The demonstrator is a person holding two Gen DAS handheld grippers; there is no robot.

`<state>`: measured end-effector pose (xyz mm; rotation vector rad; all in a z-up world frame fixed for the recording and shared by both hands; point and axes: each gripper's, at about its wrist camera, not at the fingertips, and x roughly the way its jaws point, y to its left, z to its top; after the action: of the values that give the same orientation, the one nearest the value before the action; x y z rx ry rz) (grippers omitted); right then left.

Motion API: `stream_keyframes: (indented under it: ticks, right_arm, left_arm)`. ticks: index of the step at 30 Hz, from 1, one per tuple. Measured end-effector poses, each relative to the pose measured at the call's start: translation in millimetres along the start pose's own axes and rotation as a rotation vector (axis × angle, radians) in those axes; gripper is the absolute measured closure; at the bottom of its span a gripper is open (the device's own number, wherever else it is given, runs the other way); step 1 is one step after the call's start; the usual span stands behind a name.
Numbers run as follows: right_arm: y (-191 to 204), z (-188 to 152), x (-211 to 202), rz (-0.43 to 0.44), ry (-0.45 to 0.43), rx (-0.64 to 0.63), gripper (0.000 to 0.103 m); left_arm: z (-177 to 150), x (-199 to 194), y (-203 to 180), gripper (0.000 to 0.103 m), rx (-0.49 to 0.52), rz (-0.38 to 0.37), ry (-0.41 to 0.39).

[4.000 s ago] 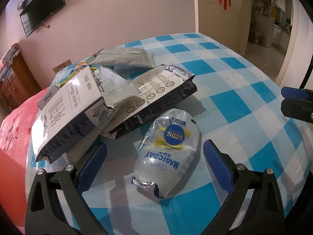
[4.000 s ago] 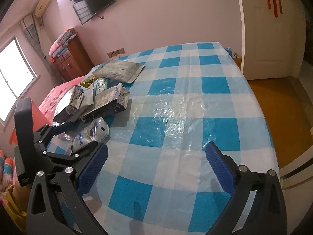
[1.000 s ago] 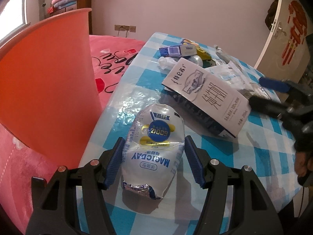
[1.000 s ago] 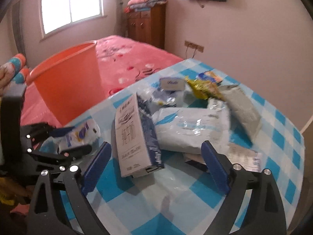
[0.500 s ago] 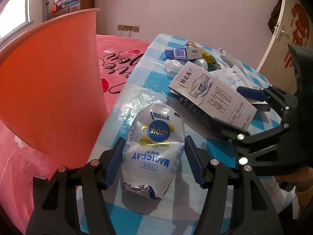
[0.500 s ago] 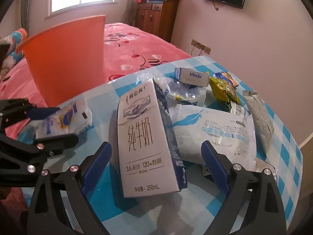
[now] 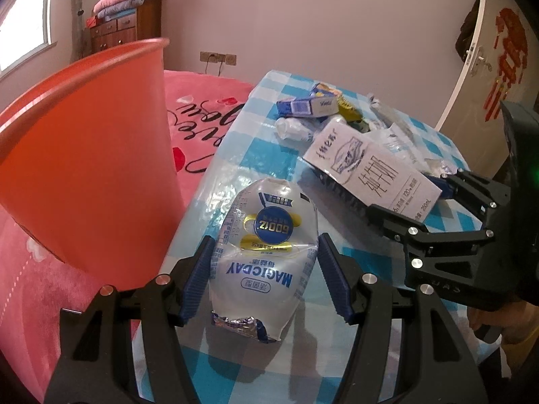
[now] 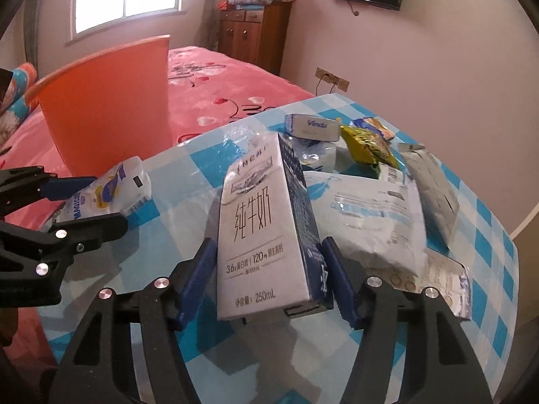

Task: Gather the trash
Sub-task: 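Grasp the white milk carton with the right gripper while the left holds the MAGICDAY bag, then carry both items over the orange bucket and open both grippers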

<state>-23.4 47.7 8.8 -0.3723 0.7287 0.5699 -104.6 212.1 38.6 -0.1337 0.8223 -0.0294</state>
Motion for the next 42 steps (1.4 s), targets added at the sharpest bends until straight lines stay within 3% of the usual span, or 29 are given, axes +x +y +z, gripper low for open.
stream_keyframes:
  ticks: [11, 18, 24, 27, 34, 36, 38, 42]
  right_arm:
    - [-7.5, 5.1, -43.8, -0.018, -0.061, 0.046, 0.039]
    - [-5.2, 38.4, -76.2, 0.062, -0.130, 0.074, 0.039]
    - [17.0, 88.5, -90.8, 0.174, -0.190, 0.056, 0.039]
    - [37.4, 117.8, -87.2, 0.237, -0.207, 0.027, 0.038]
    - [95.9, 173.0, -61.4, 0.322, -0.224, -0.062, 0.038]
    - [107.3, 182.4, -49.5, 0.334, -0.226, -0.077, 0.038]
    - [117.5, 187.9, -37.4, 0.348, -0.225, -0.088, 0.038]
    - [113.5, 185.7, -29.1, 0.353, -0.233, -0.018, 0.014]
  left_arm:
    - [9.5, -28.2, -13.9, 0.040, 0.026, -0.035, -0.064]
    - [34.6, -66.4, -6.2, 0.040, 0.017, -0.044, -0.164]
    - [62.2, -107.5, 31.8, 0.040, -0.031, 0.047, -0.274]
    - [74.0, -119.6, 58.8, 0.040, -0.069, 0.130, -0.303]
    - [91.4, -106.5, 126.0, 0.040, -0.192, 0.253, -0.272]
    - [93.7, -98.9, 136.7, 0.035, -0.203, 0.285, -0.263]
    - [94.5, -90.3, 147.2, 0.023, -0.226, 0.328, -0.245]
    - [87.9, -90.8, 159.7, 0.016, -0.267, 0.311, -0.246]
